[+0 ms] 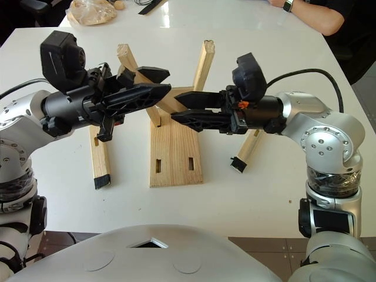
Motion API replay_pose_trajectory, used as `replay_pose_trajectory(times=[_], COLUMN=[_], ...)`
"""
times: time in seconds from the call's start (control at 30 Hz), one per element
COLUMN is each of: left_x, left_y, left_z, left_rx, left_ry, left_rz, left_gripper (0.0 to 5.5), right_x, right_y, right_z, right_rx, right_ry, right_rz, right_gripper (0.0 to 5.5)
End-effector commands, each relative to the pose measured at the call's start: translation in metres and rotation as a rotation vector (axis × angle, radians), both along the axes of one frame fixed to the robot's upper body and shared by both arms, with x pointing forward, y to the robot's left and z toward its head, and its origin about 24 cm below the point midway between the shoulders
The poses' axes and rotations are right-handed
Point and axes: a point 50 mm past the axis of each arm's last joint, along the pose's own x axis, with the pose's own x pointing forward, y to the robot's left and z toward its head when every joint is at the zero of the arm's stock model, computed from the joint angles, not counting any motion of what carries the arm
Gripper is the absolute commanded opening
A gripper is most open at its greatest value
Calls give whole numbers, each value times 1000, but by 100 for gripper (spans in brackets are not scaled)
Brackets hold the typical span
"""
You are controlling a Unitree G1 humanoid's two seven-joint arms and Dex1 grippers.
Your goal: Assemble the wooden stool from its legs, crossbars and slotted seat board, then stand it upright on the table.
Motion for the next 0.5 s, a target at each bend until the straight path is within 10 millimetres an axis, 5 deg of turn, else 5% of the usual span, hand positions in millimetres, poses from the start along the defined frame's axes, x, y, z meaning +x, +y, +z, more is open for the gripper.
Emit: replay_pose_trajectory(times=[0.03, 0.37, 0.5], left_x=[-6, -6, 1], left_y=[13, 87, 133], left_z=[-6, -25, -62], left_rx=[103, 422, 729], left_ry=[-9, -59, -64], left_rz=[-25, 230, 285], left_gripper=[131, 131, 131], right_x=[9, 3, 1], right_y=[-11, -27, -38], right_z=[-7, -6, -8], right_rx=[-65, -40, -27], right_ry=[-1, -45, -53], right_rz=[-140, -282, -374], right_gripper=[229, 229, 229])
